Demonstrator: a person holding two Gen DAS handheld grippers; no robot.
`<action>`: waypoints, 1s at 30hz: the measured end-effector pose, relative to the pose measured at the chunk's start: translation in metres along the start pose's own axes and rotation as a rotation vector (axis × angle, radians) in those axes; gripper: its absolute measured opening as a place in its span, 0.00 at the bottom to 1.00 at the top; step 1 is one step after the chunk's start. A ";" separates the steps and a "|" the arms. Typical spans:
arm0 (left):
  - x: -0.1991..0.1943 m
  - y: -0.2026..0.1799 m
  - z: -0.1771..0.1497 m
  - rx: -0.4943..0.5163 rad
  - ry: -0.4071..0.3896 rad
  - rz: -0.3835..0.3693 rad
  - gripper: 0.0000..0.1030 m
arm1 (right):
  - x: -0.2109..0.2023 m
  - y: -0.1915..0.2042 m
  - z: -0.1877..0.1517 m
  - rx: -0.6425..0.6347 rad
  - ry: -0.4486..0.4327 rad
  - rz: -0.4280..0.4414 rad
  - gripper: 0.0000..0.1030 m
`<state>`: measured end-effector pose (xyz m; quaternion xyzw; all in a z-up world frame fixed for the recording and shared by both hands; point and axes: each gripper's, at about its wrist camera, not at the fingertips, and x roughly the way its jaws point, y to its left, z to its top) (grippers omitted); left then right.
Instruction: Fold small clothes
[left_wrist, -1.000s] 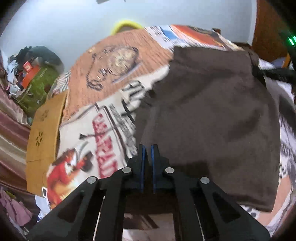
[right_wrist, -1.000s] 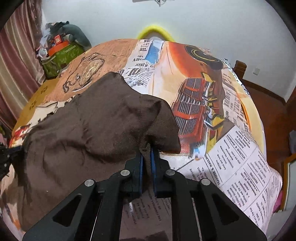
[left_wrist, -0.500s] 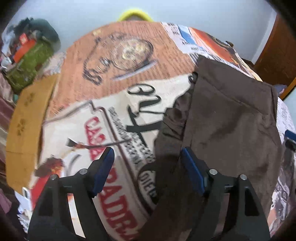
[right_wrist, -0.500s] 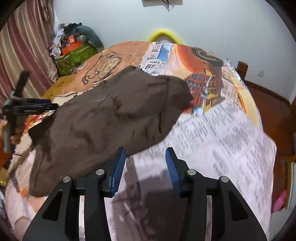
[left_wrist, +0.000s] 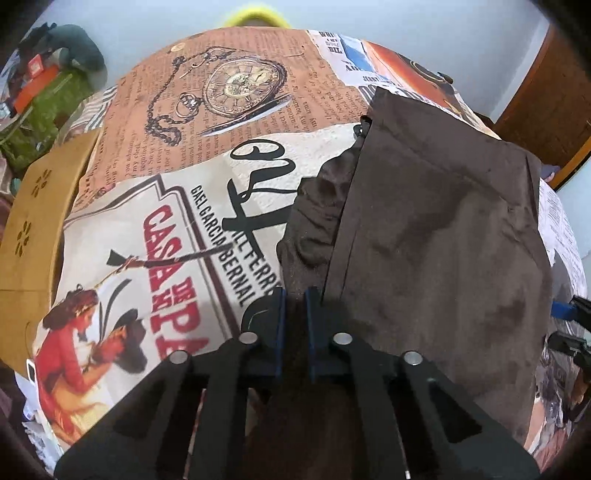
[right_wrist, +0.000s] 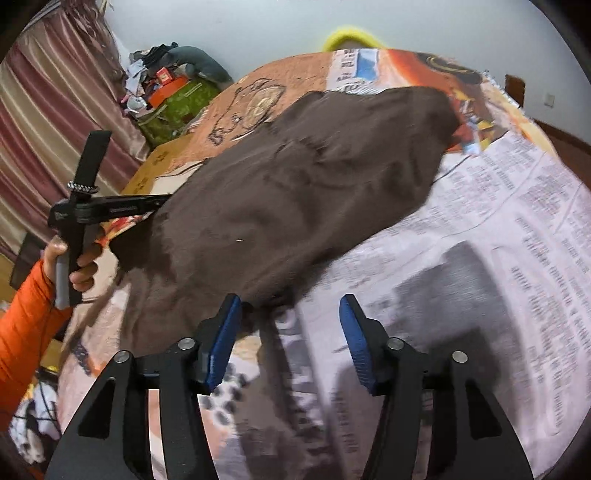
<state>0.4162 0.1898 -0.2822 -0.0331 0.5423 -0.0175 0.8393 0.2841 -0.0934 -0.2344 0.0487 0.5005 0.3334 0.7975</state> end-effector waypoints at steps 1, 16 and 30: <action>-0.002 0.001 -0.003 -0.006 -0.001 -0.001 0.06 | 0.001 0.002 -0.001 0.011 0.006 0.017 0.50; -0.027 -0.006 -0.041 -0.030 0.027 -0.027 0.02 | 0.029 0.027 0.004 -0.044 0.061 0.076 0.04; -0.054 -0.070 -0.094 0.011 0.095 -0.166 0.02 | -0.013 -0.007 -0.004 -0.139 0.058 -0.101 0.03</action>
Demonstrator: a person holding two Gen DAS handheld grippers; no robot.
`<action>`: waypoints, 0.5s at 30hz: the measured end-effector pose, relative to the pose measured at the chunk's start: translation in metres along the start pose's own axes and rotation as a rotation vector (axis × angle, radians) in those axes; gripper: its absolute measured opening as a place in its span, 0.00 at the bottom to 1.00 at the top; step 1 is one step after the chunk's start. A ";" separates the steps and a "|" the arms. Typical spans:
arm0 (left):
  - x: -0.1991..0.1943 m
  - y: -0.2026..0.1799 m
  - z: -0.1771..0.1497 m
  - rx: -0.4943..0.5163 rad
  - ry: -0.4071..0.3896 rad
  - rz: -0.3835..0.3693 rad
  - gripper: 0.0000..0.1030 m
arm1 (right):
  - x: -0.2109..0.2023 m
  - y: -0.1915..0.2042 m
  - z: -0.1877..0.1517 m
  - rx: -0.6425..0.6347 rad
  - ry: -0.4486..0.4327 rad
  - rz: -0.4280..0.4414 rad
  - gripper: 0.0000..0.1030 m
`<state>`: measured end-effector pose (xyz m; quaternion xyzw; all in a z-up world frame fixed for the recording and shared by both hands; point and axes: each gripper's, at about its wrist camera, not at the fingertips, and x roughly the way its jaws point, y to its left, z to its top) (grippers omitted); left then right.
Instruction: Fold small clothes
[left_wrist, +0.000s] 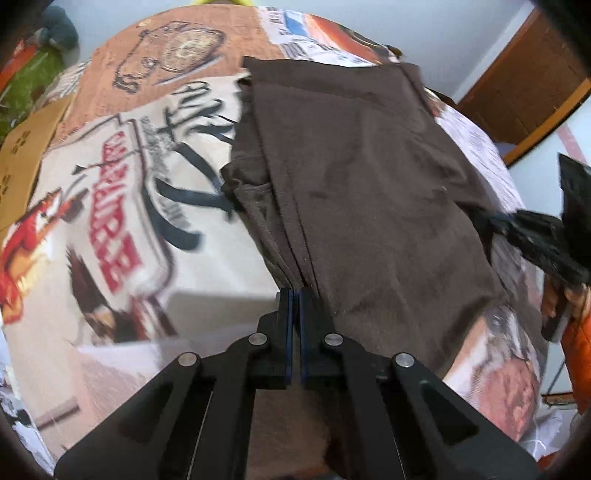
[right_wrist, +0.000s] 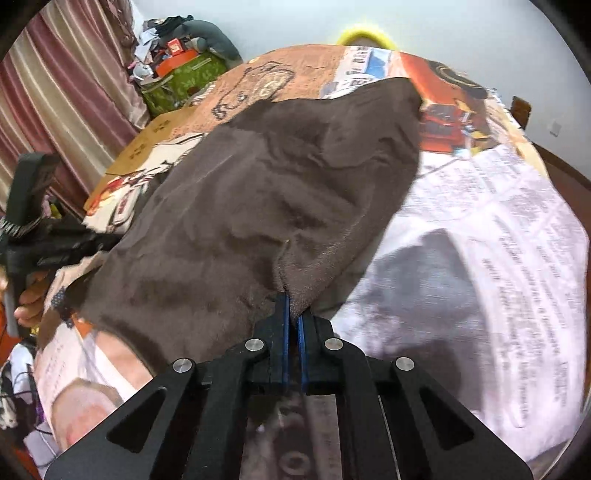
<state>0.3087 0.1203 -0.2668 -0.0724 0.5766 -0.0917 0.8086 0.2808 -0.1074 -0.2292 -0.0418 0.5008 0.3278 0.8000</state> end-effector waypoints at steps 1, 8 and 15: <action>-0.001 -0.005 -0.003 0.003 0.002 -0.002 0.02 | -0.002 -0.004 -0.001 0.001 0.003 -0.010 0.03; -0.008 -0.012 -0.011 0.017 -0.016 0.095 0.03 | -0.015 -0.013 -0.012 0.015 0.019 -0.037 0.06; -0.029 -0.011 -0.019 -0.002 -0.061 0.123 0.08 | -0.036 -0.001 -0.023 -0.007 -0.025 -0.056 0.28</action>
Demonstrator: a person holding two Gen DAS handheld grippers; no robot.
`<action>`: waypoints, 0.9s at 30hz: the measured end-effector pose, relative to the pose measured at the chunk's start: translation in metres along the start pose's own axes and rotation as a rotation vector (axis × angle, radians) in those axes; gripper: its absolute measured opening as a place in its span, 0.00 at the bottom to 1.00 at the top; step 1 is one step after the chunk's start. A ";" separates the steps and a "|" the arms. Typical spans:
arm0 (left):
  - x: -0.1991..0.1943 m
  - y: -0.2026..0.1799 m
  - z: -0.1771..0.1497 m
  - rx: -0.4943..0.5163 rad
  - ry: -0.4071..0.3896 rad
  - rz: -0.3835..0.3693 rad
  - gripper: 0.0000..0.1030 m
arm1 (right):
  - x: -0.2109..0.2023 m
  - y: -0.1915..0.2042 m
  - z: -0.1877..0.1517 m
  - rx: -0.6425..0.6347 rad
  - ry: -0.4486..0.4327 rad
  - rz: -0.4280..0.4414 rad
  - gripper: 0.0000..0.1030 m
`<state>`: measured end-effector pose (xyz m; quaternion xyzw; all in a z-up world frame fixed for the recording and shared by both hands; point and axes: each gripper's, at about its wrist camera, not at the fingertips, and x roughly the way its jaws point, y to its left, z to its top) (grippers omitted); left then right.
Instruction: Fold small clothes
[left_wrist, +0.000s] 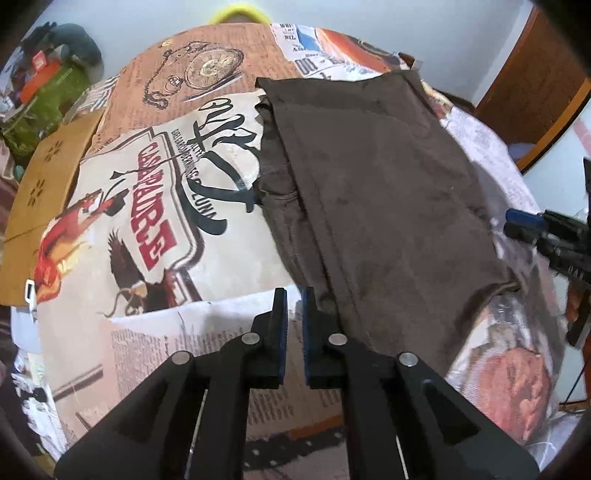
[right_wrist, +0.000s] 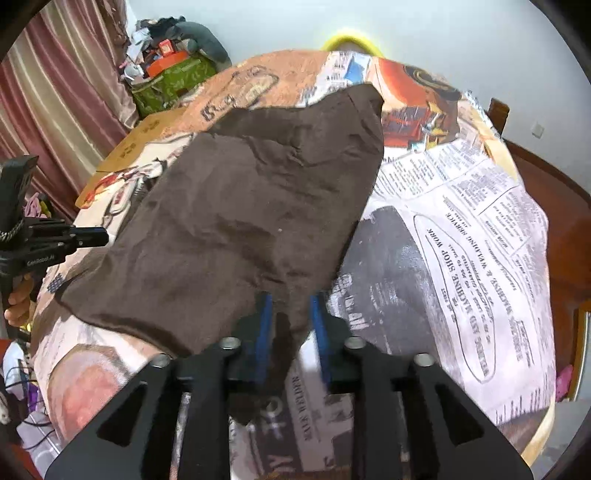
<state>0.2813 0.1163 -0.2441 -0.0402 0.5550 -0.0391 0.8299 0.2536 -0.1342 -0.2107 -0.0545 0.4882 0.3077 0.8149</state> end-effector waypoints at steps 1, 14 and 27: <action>-0.002 -0.001 -0.001 -0.006 -0.001 -0.018 0.10 | -0.002 0.002 -0.001 -0.005 -0.011 0.001 0.34; 0.014 -0.037 -0.012 0.044 0.010 -0.052 0.06 | 0.025 0.024 -0.026 -0.041 0.059 0.018 0.38; 0.012 -0.010 -0.021 -0.018 0.010 0.005 0.14 | 0.025 0.028 -0.027 -0.043 0.064 0.040 0.38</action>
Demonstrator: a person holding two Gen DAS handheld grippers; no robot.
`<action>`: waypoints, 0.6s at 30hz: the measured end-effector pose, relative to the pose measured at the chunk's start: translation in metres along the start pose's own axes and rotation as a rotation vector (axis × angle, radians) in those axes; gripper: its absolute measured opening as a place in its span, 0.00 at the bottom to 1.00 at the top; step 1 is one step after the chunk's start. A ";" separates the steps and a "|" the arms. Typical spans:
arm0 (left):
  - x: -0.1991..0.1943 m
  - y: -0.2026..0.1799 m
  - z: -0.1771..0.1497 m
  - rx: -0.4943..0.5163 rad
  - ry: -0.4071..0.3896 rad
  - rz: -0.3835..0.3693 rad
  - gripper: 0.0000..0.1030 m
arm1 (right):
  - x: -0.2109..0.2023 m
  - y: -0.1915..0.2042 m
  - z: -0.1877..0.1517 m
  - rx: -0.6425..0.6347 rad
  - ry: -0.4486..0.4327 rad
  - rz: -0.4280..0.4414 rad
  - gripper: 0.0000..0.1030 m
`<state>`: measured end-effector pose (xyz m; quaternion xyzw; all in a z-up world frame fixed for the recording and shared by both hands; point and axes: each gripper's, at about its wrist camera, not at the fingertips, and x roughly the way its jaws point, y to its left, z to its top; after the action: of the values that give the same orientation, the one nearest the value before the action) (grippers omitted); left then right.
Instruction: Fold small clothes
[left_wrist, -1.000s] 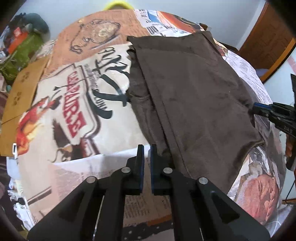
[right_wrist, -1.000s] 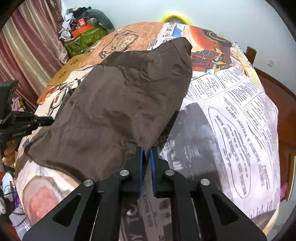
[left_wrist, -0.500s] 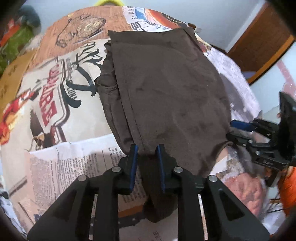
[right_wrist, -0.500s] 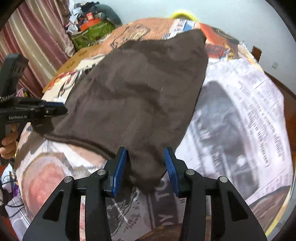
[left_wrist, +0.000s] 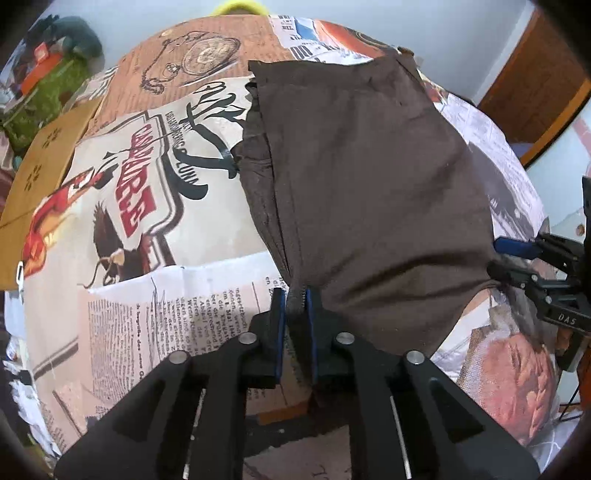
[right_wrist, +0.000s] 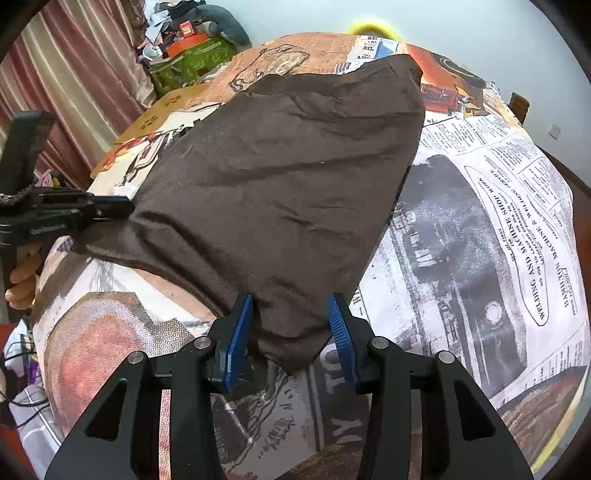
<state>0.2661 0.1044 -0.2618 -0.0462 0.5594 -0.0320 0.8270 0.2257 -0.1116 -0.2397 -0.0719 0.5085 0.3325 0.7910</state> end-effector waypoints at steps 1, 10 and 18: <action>-0.001 0.002 0.001 -0.007 0.001 0.008 0.21 | -0.001 0.000 0.000 -0.001 -0.001 -0.001 0.38; -0.033 0.011 -0.008 0.003 -0.071 0.069 0.50 | -0.020 -0.002 -0.008 -0.001 -0.012 -0.051 0.48; -0.050 -0.027 -0.025 0.177 -0.104 0.085 0.78 | -0.024 0.013 -0.020 -0.117 0.013 -0.081 0.55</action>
<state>0.2239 0.0816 -0.2220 0.0492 0.5122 -0.0437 0.8563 0.1960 -0.1213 -0.2257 -0.1406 0.4901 0.3290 0.7949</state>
